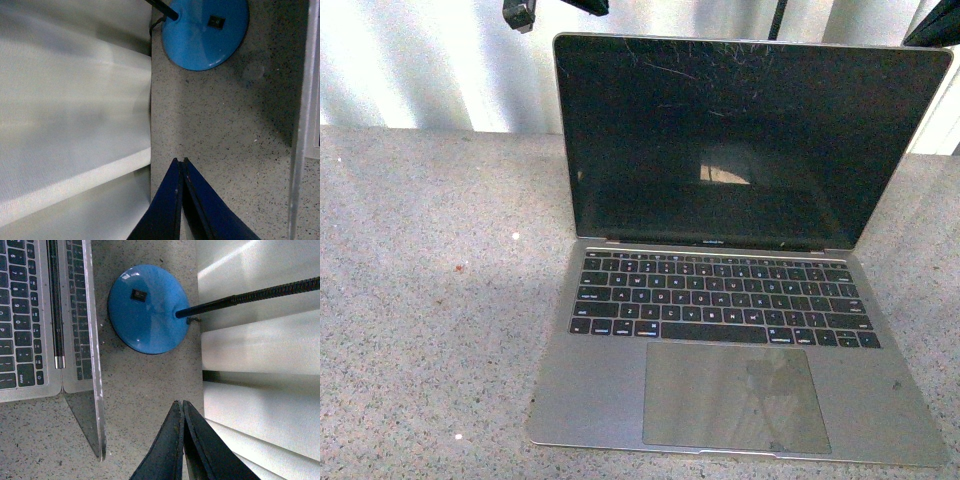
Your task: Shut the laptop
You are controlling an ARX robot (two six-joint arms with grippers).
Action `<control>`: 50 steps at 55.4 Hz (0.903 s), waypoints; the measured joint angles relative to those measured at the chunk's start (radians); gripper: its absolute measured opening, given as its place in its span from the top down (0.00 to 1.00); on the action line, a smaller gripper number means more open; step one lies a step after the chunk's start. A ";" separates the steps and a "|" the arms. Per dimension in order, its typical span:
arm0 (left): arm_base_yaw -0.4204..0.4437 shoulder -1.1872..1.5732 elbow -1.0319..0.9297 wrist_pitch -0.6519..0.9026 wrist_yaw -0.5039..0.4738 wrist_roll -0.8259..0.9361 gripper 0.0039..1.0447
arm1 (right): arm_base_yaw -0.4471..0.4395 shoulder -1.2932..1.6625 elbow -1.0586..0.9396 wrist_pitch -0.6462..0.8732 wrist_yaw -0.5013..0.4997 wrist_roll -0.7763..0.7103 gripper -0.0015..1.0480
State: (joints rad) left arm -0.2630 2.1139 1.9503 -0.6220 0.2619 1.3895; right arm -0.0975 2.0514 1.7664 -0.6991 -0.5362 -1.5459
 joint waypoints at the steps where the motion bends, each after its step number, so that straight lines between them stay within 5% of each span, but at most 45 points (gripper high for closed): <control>1: -0.001 0.000 0.000 0.000 0.000 0.000 0.97 | 0.000 0.001 0.000 0.000 -0.001 0.001 0.97; 50: -0.035 0.000 -0.048 -0.011 0.005 -0.002 0.97 | 0.020 0.036 0.000 -0.022 -0.027 0.020 0.97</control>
State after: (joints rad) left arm -0.2977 2.1139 1.9018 -0.6334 0.2668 1.3872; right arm -0.0776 2.0872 1.7664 -0.7212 -0.5632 -1.5261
